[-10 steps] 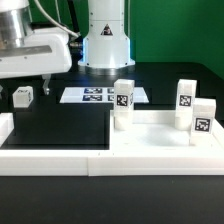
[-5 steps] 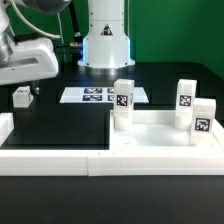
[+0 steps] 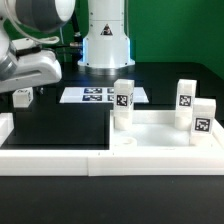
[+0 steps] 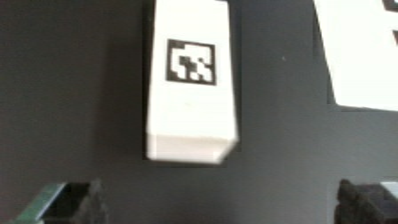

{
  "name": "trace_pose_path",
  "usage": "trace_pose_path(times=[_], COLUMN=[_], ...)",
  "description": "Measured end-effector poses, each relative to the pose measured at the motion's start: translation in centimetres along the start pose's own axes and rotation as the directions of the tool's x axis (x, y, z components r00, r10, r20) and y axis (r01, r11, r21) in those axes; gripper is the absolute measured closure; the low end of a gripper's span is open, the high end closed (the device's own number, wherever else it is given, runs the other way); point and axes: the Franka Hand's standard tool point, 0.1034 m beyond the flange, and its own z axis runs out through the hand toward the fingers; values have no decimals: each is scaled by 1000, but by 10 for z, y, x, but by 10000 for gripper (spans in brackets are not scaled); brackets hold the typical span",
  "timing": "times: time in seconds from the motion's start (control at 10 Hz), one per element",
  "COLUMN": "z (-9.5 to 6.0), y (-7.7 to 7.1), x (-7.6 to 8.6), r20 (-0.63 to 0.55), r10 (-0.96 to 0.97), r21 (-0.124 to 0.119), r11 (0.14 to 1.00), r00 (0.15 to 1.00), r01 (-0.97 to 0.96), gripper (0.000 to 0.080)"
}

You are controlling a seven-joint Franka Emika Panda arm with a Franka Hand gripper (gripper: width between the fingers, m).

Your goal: Assemble square table

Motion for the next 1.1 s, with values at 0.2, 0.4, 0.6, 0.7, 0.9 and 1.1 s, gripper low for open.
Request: trace_pose_path(times=[0.2, 0.4, 0.6, 0.7, 0.9, 1.1], z=[11, 10, 10, 11, 26, 32], y=[-3, -2, -2, -2, -5, -7], x=[-1, -1, -1, -1, -6, -7], r20=[83, 82, 82, 83, 106, 110], r10=[28, 28, 28, 29, 30, 27], r21=[-24, -24, -24, -24, -13, -13], r11=[999, 999, 999, 999, 999, 1000], r00=[996, 996, 996, 996, 994, 994], r01=[-26, -26, -26, -27, -29, -26], gripper=[150, 150, 150, 150, 150, 150])
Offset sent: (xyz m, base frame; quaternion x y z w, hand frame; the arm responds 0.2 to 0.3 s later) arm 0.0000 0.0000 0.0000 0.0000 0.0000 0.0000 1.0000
